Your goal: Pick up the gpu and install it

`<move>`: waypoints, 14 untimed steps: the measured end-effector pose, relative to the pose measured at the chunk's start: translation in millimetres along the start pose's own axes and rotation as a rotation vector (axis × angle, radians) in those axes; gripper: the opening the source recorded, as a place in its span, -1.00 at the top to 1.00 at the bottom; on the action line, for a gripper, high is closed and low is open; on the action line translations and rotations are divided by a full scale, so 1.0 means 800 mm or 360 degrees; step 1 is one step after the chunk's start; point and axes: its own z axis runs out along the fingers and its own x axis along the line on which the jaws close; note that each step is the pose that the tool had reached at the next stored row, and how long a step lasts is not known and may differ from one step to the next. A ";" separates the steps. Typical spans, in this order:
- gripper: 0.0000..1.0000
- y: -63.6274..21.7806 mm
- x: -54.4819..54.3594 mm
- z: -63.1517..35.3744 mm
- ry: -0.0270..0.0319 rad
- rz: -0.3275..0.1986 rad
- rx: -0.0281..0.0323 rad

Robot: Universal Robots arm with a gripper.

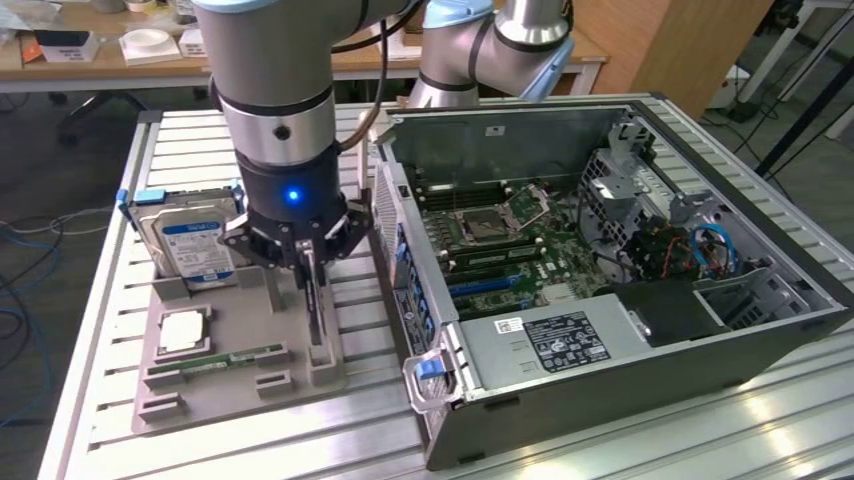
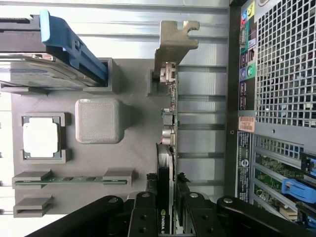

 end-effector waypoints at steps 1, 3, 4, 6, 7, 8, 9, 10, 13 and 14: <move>0.48 0.000 0.000 -0.001 0.00000 0.0000 0.00000; 0.48 0.000 0.000 -0.002 -0.00002 0.0000 -0.00002; 0.48 0.000 0.000 -0.003 -0.00002 0.0000 -0.00002; 0.48 0.000 0.000 -0.003 0.00001 0.0000 0.00001; 0.48 0.000 0.000 -0.003 0.00002 0.0000 0.00001; 0.48 0.000 0.000 -0.003 0.00001 0.0000 0.00000; 0.48 0.000 0.000 -0.003 -0.00001 0.0000 -0.00001; 0.48 0.000 0.000 -0.003 0.00000 0.0000 0.00000; 0.48 0.000 0.000 -0.004 -0.00001 0.0000 -0.00001; 0.48 0.000 0.000 -0.005 -0.00001 0.0000 -0.00002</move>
